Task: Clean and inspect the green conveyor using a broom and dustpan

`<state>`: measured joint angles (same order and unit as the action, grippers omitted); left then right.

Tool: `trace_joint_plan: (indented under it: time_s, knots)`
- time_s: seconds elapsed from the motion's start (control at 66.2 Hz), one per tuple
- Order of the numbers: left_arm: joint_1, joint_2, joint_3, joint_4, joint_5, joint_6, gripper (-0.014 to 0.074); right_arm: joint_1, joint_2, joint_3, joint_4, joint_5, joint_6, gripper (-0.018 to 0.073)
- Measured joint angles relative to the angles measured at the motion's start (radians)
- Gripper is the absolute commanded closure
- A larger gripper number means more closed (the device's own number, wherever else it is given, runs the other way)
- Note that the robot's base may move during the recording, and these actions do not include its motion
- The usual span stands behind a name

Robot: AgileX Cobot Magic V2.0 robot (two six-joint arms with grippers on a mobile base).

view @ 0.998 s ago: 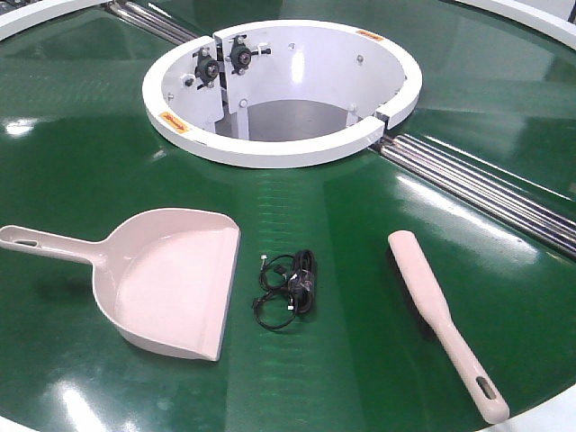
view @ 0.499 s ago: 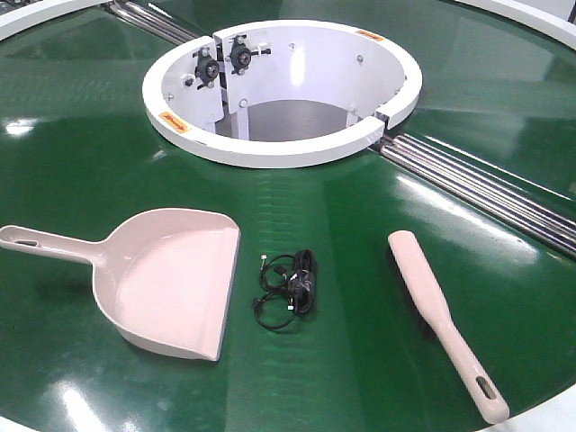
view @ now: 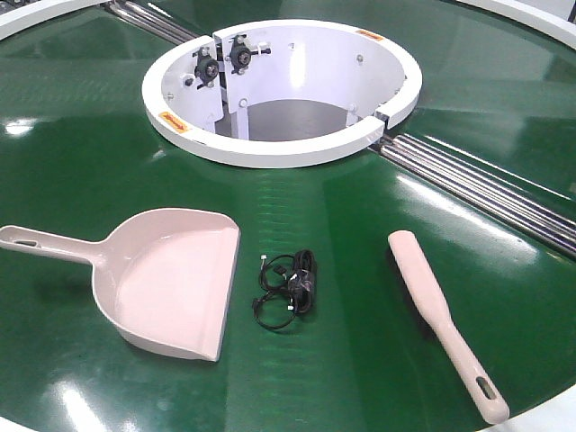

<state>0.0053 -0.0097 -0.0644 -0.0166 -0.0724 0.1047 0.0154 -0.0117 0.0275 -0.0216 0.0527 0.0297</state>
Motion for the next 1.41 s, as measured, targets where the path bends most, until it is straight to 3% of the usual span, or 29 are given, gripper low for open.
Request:
trace_joint_plan:
  time_s: [0.181, 0.333, 0.408, 0.499, 0.831, 0.998, 1.239, 1.406]
  knots:
    - [0.000, 0.174, -0.245, 0.026, 0.197, 0.000, 0.0603, 0.000, 0.000, 0.000, 0.000, 0.000, 0.000, 0.0568]
    - [0.000, 0.393, -0.427, 0.028, 0.449, 0.000, 0.0603, 0.000, 0.000, 0.000, 0.000, 0.000, 0.000, 0.0568]
    - [0.000, 0.491, -0.479, 0.027, 0.565, 0.000, 0.0603, 0.000, 0.000, 0.000, 0.000, 0.000, 0.000, 0.0568]
    - [0.000, 0.576, -0.488, 0.025, 0.615, 0.000, 0.0603, 0.000, 0.000, 0.000, 0.000, 0.000, 0.000, 0.0568]
    - [0.000, 0.745, -0.488, 0.025, 0.602, 0.000, 0.0562, 0.000, 0.000, 0.000, 0.000, 0.000, 0.000, 0.0568]
    - [0.000, 0.765, -0.488, 0.025, 0.599, 0.000, 0.0428, 0.000, 0.000, 0.000, 0.000, 0.000, 0.000, 0.0568]
    - [0.000, 0.765, -0.488, 0.025, 0.591, 0.000, 0.0147, 0.000, 0.000, 0.000, 0.000, 0.000, 0.000, 0.0568]
    - [0.000, 0.765, -0.488, 0.010, 0.586, 0.000, 0.0115, 0.000, 0.000, 0.000, 0.000, 0.000, 0.000, 0.0568]
